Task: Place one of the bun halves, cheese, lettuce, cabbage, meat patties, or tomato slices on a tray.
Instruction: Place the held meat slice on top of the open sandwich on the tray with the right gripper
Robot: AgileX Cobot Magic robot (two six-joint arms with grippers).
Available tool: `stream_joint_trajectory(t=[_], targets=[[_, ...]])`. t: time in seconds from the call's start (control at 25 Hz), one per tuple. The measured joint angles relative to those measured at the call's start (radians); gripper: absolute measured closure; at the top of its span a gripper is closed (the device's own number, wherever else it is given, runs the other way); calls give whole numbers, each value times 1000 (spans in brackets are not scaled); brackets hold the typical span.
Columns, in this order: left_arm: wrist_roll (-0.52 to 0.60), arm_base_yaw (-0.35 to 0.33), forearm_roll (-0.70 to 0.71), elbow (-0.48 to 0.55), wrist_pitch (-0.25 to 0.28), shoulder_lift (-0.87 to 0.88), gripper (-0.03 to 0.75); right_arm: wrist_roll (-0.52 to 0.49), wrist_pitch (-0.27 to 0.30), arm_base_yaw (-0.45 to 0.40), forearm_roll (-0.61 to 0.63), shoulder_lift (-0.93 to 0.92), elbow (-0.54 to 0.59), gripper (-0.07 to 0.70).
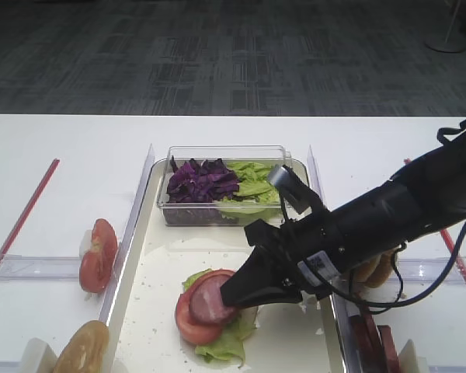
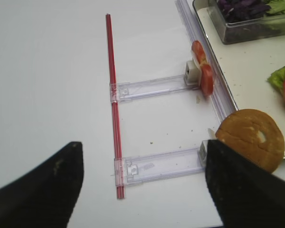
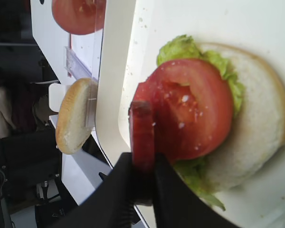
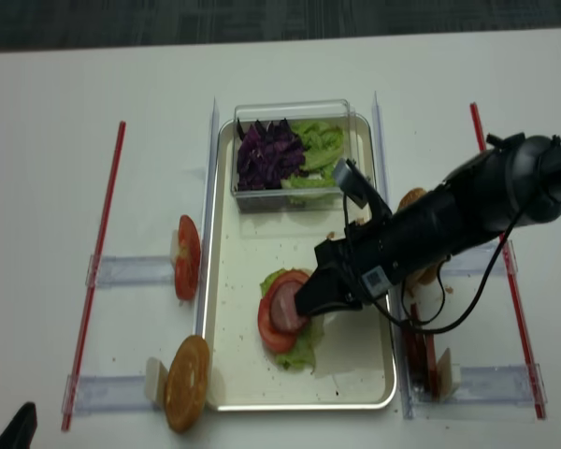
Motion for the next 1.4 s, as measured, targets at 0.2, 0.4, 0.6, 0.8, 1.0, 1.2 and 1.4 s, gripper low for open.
stream_joint_trajectory(t=[0.2,0.4,0.6,0.8,1.0,1.2,1.4], targets=[[0,0,0,0,0,0,223,-14,4,0,10,5,0,498],[0,0,0,0,0,0,223,-17,6,0,10,5,0,498],[0,0,0,0,0,0,223,-20,6,0,11,5,0,495],[0,0,0,0,0,0,223,-24,6,0,13,5,0,411],[0,0,0,0,0,0,223,-26,6,0,13,5,0,311],[0,0,0,0,0,0,223,-26,6,0,15,5,0,255],[0,0,0,0,0,0,223,-26,6,0,15,5,0,213]])
